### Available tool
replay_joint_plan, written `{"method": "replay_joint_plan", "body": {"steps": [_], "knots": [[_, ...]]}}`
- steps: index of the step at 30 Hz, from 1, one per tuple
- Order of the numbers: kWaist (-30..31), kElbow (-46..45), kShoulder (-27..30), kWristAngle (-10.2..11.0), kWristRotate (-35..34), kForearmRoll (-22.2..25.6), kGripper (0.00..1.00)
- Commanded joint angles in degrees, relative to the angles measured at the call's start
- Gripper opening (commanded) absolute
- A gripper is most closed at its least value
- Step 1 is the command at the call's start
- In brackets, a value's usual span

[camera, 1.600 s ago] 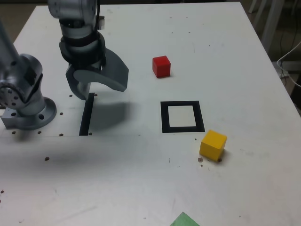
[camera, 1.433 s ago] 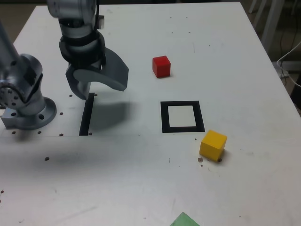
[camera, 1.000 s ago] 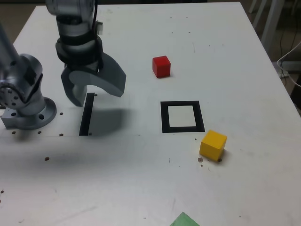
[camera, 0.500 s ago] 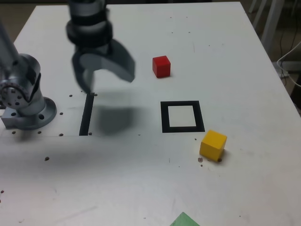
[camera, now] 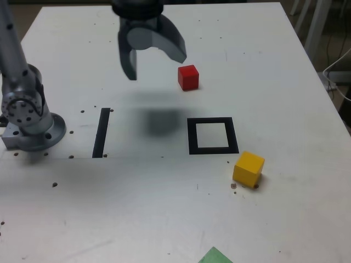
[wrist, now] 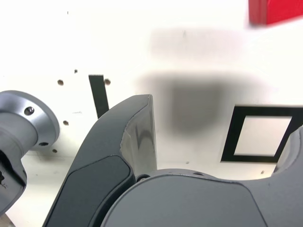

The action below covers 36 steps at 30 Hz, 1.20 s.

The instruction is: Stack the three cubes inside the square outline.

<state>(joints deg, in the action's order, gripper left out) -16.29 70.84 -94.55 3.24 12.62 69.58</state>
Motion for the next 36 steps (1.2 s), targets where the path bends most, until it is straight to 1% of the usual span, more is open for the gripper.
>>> {"method": "replay_joint_plan", "body": {"steps": [1,12,23,30,36], "knots": [[-1.7,1.8,-2.2,-0.1,1.3,0.3,1.00],[-6.6,8.7,-11.3,-0.4,4.1,0.2,0.99],[-10.0,12.7,-19.6,0.6,5.4,-1.0,0.99],[-10.1,13.7,-21.9,0.6,5.6,-1.0,0.97],[-9.9,13.7,-22.0,-0.2,5.9,-1.0,0.91]]}}
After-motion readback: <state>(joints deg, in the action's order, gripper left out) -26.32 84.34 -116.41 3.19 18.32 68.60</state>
